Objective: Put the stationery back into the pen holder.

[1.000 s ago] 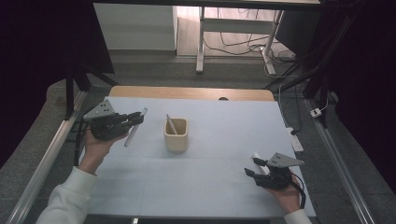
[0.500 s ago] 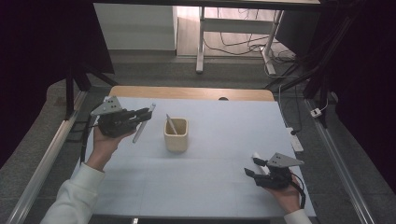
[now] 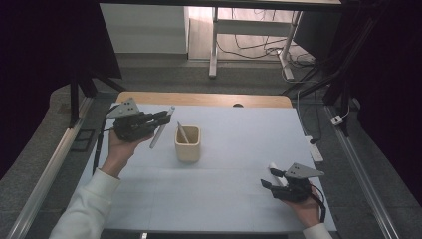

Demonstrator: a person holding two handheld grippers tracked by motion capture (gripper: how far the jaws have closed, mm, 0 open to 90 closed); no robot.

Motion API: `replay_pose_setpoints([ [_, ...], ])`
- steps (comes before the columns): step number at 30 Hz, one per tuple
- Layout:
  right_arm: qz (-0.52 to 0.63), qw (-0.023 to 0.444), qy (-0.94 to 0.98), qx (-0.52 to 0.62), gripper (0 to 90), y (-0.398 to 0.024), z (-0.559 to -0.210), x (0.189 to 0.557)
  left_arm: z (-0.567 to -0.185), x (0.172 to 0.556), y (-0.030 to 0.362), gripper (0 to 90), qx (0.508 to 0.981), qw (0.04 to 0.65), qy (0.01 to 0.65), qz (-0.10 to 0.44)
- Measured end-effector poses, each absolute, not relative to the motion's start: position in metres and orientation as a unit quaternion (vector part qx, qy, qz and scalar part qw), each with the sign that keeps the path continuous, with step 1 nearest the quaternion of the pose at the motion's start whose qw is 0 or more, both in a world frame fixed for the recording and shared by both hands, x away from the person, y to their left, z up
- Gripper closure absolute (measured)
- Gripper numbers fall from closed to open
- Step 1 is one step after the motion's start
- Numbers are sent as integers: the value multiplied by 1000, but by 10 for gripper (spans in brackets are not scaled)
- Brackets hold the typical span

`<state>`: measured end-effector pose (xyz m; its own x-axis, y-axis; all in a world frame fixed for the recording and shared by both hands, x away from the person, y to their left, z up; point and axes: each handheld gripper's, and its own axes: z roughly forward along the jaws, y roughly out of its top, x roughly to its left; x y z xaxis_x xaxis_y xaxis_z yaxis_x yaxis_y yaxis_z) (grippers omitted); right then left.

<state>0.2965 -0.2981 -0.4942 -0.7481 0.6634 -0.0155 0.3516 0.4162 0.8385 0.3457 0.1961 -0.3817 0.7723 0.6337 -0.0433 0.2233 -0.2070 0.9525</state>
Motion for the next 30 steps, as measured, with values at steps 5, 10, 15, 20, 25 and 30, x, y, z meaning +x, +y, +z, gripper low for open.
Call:
replay_pose_setpoints([
  [5, 446, 175, 822, 309, 417, -298, -494, 296, -380, 349, 190, 778, 756, 563, 281, 182],
  [10, 446, 175, 821, 309, 417, -298, -494, 296, -380, 354, 185, 778, 755, 565, 281, 180],
  [15, 447, 175, 821, 309, 417, -298, -494, 296, -382, 359, 180, 778, 753, 567, 283, 176],
  [20, 446, 175, 821, 309, 417, -299, -494, 296, -384, 364, 174, 778, 756, 567, 283, 167],
  [25, 446, 172, 822, 310, 417, -299, -494, 297, -386, 368, 170, 778, 754, 569, 284, 162],
  [30, 448, 172, 821, 310, 417, -299, -495, 297, -387, 373, 165, 778, 753, 575, 283, 151],
])
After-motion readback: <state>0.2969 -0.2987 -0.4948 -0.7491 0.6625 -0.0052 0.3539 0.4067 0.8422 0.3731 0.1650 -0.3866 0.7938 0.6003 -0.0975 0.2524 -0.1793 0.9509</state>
